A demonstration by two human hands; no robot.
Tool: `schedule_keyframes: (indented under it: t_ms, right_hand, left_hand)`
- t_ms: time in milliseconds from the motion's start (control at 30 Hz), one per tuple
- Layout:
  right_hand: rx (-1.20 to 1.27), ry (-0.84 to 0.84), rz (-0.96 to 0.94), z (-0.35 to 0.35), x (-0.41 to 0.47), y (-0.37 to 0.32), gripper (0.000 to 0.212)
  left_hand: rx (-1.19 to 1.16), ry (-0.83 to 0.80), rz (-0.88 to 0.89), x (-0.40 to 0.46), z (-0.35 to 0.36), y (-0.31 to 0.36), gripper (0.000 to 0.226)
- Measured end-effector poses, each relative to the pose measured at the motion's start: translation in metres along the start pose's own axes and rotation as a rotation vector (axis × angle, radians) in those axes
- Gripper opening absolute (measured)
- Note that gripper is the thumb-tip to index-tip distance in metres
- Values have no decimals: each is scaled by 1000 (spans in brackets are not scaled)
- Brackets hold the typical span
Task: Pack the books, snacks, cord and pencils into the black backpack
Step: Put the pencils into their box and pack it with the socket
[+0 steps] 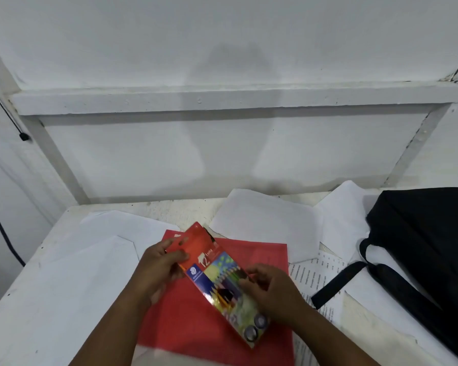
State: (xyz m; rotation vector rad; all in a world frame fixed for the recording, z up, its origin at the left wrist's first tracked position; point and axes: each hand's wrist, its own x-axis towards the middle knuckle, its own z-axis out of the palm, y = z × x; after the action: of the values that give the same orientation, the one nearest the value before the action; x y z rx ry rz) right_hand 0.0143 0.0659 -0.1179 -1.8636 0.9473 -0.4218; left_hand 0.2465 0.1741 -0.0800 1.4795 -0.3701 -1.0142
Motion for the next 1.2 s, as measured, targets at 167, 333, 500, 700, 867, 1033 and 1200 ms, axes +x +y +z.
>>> schedule_keyframes:
  t_ms: [167, 333, 500, 700, 867, 1033, 1200]
  right_hand:
    - [325, 206, 46, -19, 2, -5, 17]
    - [602, 252, 73, -19, -1, -19, 40]
    - [583, 320, 71, -28, -7, -15, 47]
    - [583, 329, 35, -37, -8, -19, 47]
    - [590, 333, 31, -37, -13, -19, 46]
    - [607, 318, 38, -40, -18, -22, 47]
    - [672, 234, 79, -56, -28, -28, 60]
  left_hand:
    - [-213, 136, 33, 0, -5, -2, 30]
    - [-275, 69, 3, -15, 10, -7, 26]
    - [-93, -24, 41, -27, 10, -8, 37]
    - [196, -44, 183, -38, 16, -1, 32]
    - [360, -136, 225, -48, 21, 9, 19]
    - [340, -74, 139, -48, 26, 8, 25]
    - [109, -124, 29, -52, 39, 12, 26]
